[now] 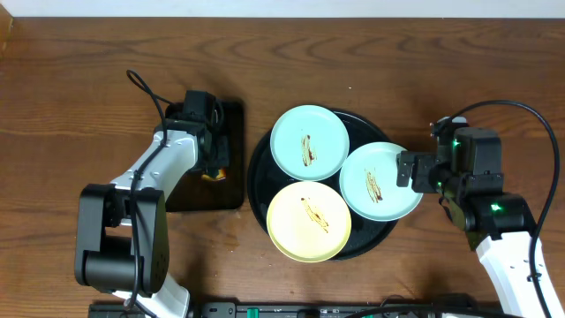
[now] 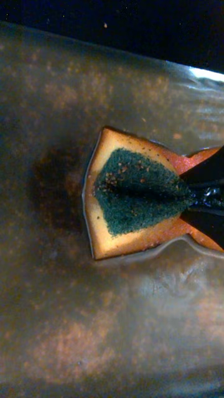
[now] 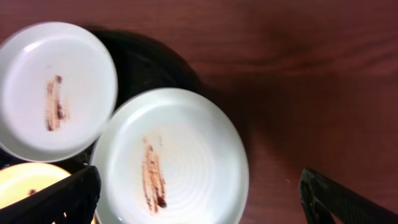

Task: Clean dirty plates on tray and stack at the side
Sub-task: 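Grasp the orange-green sponge with the left gripper and lift it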

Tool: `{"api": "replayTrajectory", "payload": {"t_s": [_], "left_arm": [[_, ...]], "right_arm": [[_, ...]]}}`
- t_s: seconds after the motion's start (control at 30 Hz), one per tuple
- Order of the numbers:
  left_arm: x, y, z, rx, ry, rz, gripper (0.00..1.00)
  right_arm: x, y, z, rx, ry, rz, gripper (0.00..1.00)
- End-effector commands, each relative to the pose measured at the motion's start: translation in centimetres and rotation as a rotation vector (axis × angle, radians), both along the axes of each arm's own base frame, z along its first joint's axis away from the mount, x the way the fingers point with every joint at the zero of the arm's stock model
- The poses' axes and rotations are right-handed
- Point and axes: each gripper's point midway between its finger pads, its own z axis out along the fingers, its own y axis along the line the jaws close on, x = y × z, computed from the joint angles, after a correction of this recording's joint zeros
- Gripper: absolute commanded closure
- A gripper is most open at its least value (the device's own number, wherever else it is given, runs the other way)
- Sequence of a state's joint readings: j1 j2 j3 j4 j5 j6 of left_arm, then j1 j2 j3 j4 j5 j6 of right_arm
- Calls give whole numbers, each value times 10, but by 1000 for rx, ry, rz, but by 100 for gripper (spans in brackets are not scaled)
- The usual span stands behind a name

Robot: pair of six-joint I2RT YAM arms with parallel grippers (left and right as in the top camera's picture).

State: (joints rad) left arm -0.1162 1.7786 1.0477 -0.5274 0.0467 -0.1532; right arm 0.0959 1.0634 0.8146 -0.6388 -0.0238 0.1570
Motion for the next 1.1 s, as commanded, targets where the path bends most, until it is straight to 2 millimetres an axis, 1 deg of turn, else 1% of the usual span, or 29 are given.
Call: {"api": "replayTrajectory", "payload": {"t_s": [0.0,0.03,0.13,0.2,0.27,0.3,0.33,0.4,0.5,0.53,0.6,0.63,0.73,0.93,1.0,1.07], "left_arm": [[-7,0,-6,2,24,-3,93],[-6,-1,-3,-1,16,4,93],[1,-1,20,-18,-45,40,93],[2,-2,36,-26,-80,50,93],[1,-2,50,-33,-108,59,93],[0,-2,54,-35,-116,61,93],[-3,-1,63,-38,-129,60,93],[-6,-1,69,-42,-136,63,93],[-9,-1,72,-42,-134,63,93],[-11,-1,71,-40,-125,63,93],[-11,-1,70,-40,-121,63,93],[-11,-1,70,-40,-121,63,93],[-11,-1,70,-40,-121,63,92],[-11,-1,71,-40,-121,63,93],[-11,-1,71,-40,-121,63,92],[-11,-1,70,-40,-121,63,92]], "right_arm": [[1,-21,4,-65,-1,-107,1],[0,-23,4,-66,3,-116,1],[0,-27,1,-16,18,-120,1],[0,-27,-2,25,36,-96,7],[0,-29,-8,50,57,-86,17],[1,-31,-13,58,73,-78,22],[1,-34,-20,73,98,-80,30],[2,-33,-31,107,138,-65,38],[4,-25,-51,150,203,-1,44],[4,-22,-63,167,241,7,45],[5,-22,-75,173,279,5,47],[7,-22,-85,176,302,3,48],[11,-21,-97,188,324,7,48],[14,-22,-113,189,356,3,52],[14,-22,-117,190,365,2,55],[14,-22,-120,191,371,1,60]]}}
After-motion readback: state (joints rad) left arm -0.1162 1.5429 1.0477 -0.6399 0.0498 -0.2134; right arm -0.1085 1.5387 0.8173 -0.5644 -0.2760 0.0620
